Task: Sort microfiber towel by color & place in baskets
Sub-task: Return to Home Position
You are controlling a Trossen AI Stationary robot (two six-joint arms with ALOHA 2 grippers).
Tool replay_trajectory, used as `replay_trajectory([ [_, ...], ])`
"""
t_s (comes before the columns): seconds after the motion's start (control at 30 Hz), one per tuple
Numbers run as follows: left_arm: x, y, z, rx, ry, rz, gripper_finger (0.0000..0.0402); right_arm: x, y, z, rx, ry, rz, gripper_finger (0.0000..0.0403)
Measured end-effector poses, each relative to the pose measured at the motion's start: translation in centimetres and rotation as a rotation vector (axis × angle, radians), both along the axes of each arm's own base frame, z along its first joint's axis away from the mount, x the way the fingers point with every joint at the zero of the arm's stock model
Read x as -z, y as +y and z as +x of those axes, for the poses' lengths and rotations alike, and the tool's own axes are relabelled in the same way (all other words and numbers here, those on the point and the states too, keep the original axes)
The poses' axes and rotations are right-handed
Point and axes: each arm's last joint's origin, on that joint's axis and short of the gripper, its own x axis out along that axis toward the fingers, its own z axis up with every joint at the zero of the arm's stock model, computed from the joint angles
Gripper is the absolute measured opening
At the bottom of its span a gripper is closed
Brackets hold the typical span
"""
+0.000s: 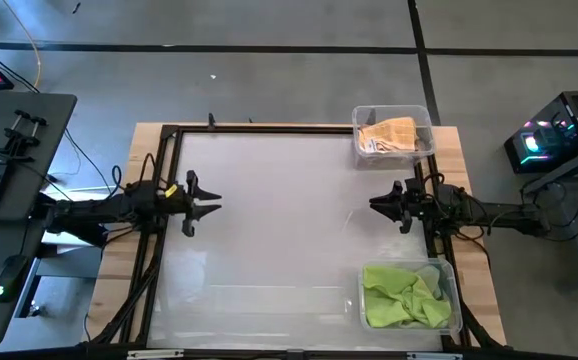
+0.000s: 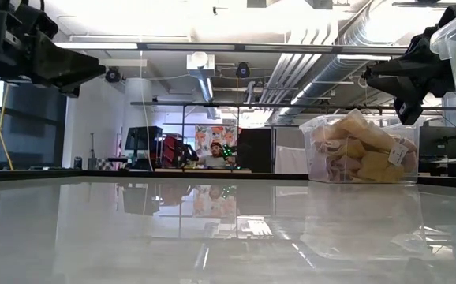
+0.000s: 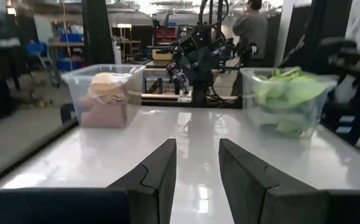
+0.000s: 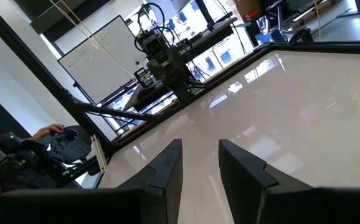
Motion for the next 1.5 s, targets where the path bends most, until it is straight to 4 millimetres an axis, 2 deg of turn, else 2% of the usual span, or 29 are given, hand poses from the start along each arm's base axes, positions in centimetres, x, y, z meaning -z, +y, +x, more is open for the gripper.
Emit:
replay_trajectory([
  [0.13, 0.00, -0.01, 0.00, 0.000, 0.005, 0.066, 0.0106, 0.00, 0.00, 0.00, 0.000, 0.000, 0.000, 0.0098],
  [1.3, 0.03, -0.10, 0.03, 0.010, 0.006, 0.035, 0.0106, 0.00, 0.00, 0.00, 0.000, 0.000, -0.002, 0.0098],
  [1.5, 0.03, -0.10, 0.03, 0.010, 0.006, 0.035, 0.0106, 0.00, -0.01, 0.00, -0.006, 0.039, -0.479, 0.0098],
])
